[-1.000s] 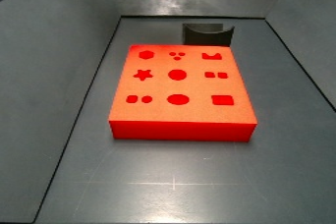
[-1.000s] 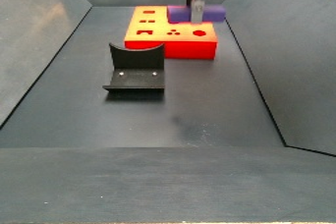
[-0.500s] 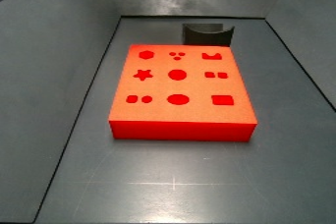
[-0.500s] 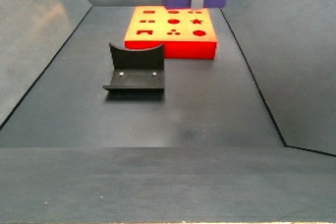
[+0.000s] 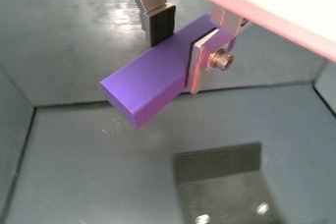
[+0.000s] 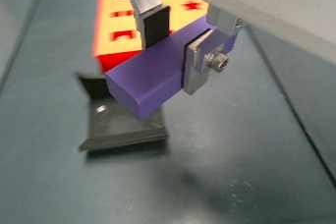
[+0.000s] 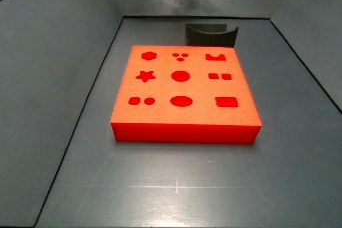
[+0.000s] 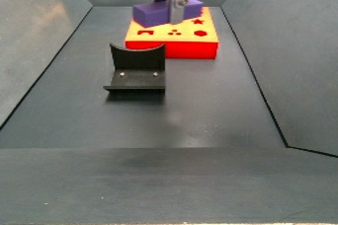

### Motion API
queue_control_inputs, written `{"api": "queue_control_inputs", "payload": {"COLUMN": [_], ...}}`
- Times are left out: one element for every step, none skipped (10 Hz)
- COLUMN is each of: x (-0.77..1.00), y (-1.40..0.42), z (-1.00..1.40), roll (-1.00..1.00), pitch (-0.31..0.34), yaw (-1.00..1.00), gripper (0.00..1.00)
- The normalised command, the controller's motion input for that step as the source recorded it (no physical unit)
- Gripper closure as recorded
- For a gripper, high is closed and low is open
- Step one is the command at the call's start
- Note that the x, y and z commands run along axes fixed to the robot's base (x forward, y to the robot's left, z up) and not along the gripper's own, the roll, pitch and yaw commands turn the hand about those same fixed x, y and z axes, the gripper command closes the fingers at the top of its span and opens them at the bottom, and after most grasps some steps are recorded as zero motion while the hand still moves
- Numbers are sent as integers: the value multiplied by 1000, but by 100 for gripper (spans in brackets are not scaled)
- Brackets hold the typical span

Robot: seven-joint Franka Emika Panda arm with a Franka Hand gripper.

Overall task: Pick up the rectangle object. Move up. Place the rectangle object on the fixture. Regrasp the rectangle object. Move to above the board. Insert the rectangle object.
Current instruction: Place the rectangle object on the fixture.

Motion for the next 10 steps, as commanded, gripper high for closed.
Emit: {"api": "queue_control_inputs", "payload": {"x": [71, 40, 34, 33, 30, 29, 25, 662, 676, 743], "y": [48, 29, 20, 17, 12, 12, 10, -1000, -1000, -1000], "z": [-2, 8, -2, -4, -7, -8, -10, -72, -80, -89], "roll": [-40, -43, -49, -53, -61, -66, -85, -1000, -1000, -1000], "pitch": [-33, -35, -38, -40, -44, -47, -57, 38, 46, 60], "yaw": [1000, 1000, 1000, 1000, 1000, 1000, 1000, 692, 565, 545], "gripper": [100, 100, 100, 100, 100, 100, 100, 100, 100, 100]}}
